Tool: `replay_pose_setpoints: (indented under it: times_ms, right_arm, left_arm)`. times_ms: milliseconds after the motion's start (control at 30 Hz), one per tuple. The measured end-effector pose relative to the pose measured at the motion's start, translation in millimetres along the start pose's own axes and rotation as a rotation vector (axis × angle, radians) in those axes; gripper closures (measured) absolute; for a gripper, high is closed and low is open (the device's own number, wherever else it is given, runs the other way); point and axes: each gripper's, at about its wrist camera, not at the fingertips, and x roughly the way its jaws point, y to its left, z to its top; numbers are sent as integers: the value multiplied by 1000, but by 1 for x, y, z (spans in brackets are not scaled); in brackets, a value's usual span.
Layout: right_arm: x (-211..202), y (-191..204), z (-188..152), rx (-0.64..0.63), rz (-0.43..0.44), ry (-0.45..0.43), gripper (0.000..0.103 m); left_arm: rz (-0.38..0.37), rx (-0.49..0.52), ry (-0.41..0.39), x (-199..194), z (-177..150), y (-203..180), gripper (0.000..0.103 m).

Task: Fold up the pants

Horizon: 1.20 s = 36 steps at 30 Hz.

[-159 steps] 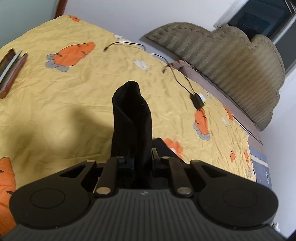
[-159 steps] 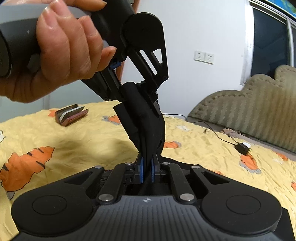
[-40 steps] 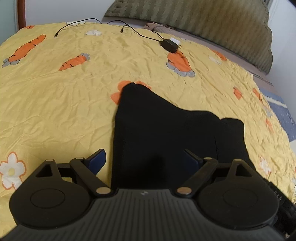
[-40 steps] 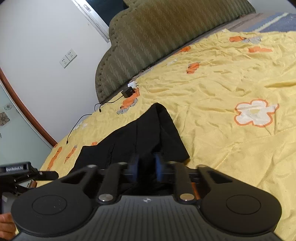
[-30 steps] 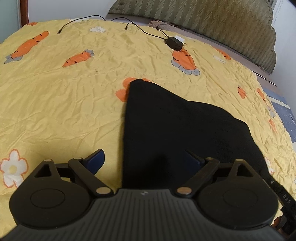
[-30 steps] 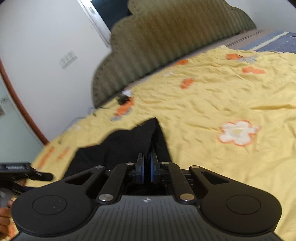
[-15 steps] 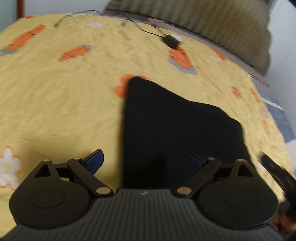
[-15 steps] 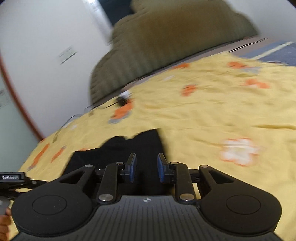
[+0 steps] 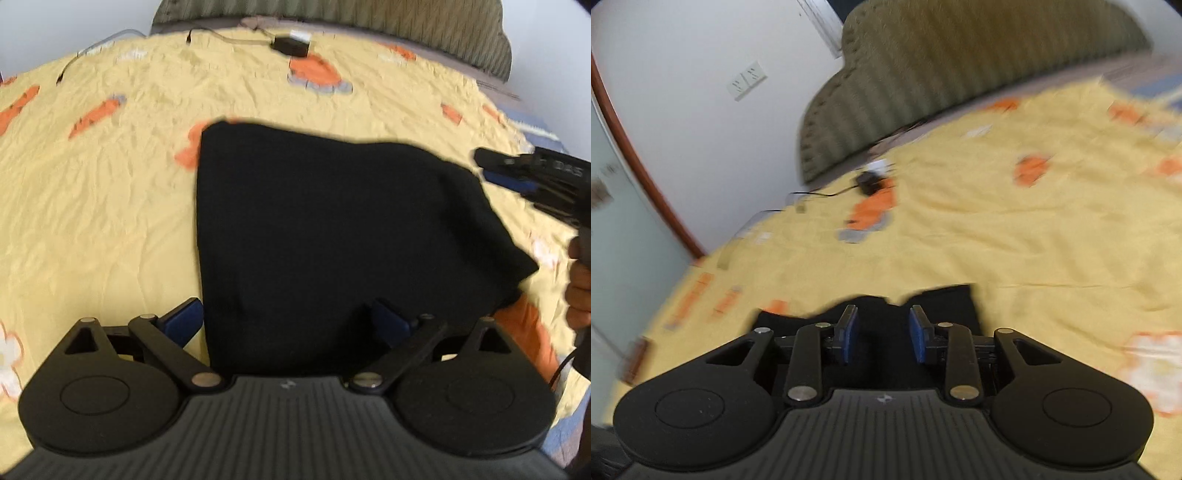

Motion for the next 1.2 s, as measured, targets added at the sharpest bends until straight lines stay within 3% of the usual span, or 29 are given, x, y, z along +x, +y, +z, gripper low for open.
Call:
replay_pose_setpoints:
  times_ms: [33, 100, 200, 267, 400, 500, 533, 567, 633, 700, 767, 900, 967, 1067, 1133, 1200]
  right_arm:
    - [13, -3, 3, 14, 14, 31, 73]
    - [44, -11, 5, 21, -73, 113, 75]
    - [53, -9, 11, 19, -91, 123, 74]
    - [42, 6, 13, -17, -99, 77, 72]
    - [47, 29, 11, -109, -36, 111, 48]
    - [74, 30, 1, -206, -176, 153, 46]
    - [75, 30, -1, -200, -183, 143, 45]
    - [69, 35, -1, -187, -185, 112, 43]
    - [63, 56, -1, -211, -94, 79, 43]
    - [68, 78, -2, -255, -7, 100, 43]
    - [85, 93, -4, -284, 46, 152, 43]
    - [133, 96, -14, -324, -49, 255, 44]
    - [130, 100, -13, -350, -97, 217, 43]
    - [89, 103, 1, -390, -69, 87, 41]
    - [65, 93, 9, -457, -172, 13, 38]
    - [49, 72, 16, -517, -337, -32, 33]
  left_arm:
    - [3, 11, -7, 1, 2, 0, 2]
    - [28, 33, 50, 15, 1, -1, 1]
    - [-14, 24, 45, 16, -10, 4, 1]
    - [-27, 6, 43, 13, -10, 11, 1]
    - [-21, -22, 15, 10, -2, 20, 1]
    - [-22, -27, 53, 17, -6, 23, 0]
    - [-27, -30, 43, 13, -9, 23, 0]
    - [-30, -16, 35, 10, -10, 23, 0]
    - [-4, 3, -10, 2, -11, 23, 1]
    - [6, 21, -70, -6, -8, 20, 1]
    - [-17, 45, -81, -7, -2, 16, 1]
    - [-9, 92, 21, 15, -9, 8, 1]
    - [-18, 100, -5, 8, -11, 10, 2]
    - [28, 107, -58, -1, 11, 16, 2]
    - [31, 93, -89, 0, 37, 23, 0]
    - [36, 69, -109, 7, 64, 29, 0]
